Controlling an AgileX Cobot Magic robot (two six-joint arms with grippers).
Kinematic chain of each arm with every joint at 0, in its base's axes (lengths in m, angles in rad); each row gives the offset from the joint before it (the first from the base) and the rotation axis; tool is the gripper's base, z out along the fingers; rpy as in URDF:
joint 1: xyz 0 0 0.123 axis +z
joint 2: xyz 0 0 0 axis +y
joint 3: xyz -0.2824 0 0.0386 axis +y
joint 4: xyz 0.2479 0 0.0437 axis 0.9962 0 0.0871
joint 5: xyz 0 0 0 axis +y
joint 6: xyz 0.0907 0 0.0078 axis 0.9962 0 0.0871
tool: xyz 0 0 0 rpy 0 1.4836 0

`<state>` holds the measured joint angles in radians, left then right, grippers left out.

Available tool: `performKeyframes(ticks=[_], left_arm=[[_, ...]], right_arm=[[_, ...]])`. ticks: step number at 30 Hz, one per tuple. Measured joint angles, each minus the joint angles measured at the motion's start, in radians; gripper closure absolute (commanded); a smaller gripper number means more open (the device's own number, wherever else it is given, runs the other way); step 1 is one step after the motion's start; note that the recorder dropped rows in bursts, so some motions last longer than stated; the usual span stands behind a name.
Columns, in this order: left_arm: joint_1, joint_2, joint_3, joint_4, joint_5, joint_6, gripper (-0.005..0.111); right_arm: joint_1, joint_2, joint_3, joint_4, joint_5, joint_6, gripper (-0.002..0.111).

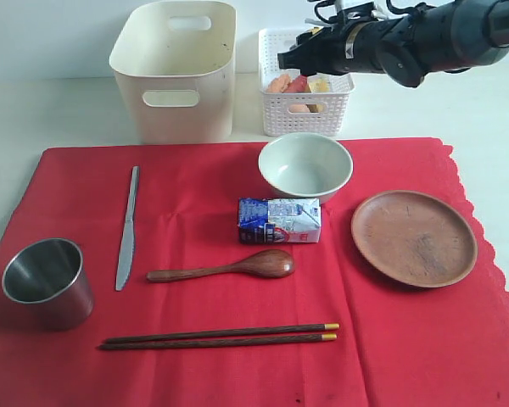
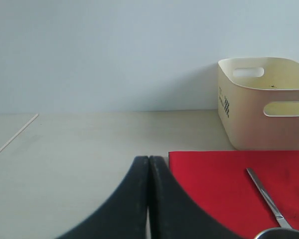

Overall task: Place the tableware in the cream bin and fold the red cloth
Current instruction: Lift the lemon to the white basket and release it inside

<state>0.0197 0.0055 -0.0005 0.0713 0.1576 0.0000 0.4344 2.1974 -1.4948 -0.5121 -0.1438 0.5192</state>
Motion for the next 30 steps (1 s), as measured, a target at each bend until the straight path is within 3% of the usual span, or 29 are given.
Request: performKeyframes(ticks=[5, 7, 13, 17, 30], left_arm=[[0.0, 0.0, 0.0, 0.0, 0.0, 0.0, 0.107], [0.0, 0.0, 0.0, 0.0, 0.0, 0.0, 0.107], [0.0, 0.0, 0.0, 0.0, 0.0, 0.0, 0.107], [0.0, 0.0, 0.0, 0.0, 0.0, 0.0, 0.107], [0.0, 0.0, 0.0, 0.0, 0.0, 0.0, 0.107]], right_arm=[[0.0, 0.021, -0.002, 0.0, -0.012, -0.002, 0.105], [0.0, 0.021, -0.002, 0.0, -0.017, -0.002, 0.095], [0.0, 0.021, -0.004, 0.0, -0.024, -0.002, 0.05], [0.0, 0.021, -0.004, 0.0, -0.028, -0.002, 0.031], [0.0, 0.021, -0.004, 0.0, -0.025, -0.002, 0.027]])
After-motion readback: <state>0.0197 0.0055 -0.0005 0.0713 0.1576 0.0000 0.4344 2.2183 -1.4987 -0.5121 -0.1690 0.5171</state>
